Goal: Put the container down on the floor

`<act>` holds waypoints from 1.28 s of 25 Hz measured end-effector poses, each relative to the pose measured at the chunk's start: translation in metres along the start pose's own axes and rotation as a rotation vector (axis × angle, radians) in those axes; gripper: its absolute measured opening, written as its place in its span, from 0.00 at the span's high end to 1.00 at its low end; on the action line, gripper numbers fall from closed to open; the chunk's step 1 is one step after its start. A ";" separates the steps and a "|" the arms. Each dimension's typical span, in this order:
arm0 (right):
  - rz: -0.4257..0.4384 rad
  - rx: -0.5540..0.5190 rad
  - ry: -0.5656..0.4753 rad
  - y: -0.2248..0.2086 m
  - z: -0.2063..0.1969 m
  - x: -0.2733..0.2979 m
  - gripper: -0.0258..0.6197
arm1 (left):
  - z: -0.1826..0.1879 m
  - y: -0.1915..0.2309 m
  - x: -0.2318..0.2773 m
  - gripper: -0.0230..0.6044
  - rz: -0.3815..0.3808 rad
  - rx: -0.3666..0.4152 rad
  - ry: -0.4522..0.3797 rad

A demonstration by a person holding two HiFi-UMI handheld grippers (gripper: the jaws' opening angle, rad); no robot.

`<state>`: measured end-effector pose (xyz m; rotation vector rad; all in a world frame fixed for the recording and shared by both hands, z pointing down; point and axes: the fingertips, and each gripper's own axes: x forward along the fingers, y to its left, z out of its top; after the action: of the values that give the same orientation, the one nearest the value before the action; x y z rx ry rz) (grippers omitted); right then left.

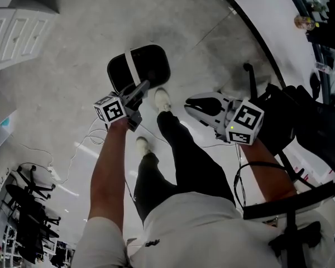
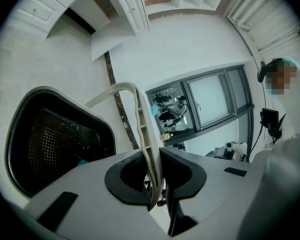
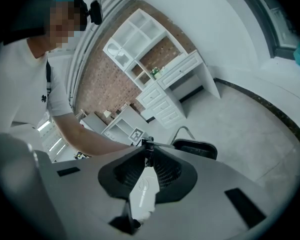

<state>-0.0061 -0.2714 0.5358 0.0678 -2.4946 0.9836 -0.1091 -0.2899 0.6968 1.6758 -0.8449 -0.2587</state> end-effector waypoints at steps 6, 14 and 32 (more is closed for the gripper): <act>0.010 0.021 0.042 -0.033 -0.020 0.019 0.88 | 0.000 0.053 0.027 0.85 -0.022 -0.026 -0.003; -0.005 0.070 0.061 -0.064 -0.045 0.042 0.88 | -0.001 0.111 0.046 0.85 -0.029 -0.021 0.002; 0.009 0.103 0.102 -0.087 -0.082 0.065 0.88 | -0.024 0.163 0.056 0.85 -0.021 -0.038 0.006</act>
<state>-0.0137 -0.2742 0.6714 0.0375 -2.3529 1.0909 -0.1189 -0.3169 0.8683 1.6500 -0.8133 -0.2826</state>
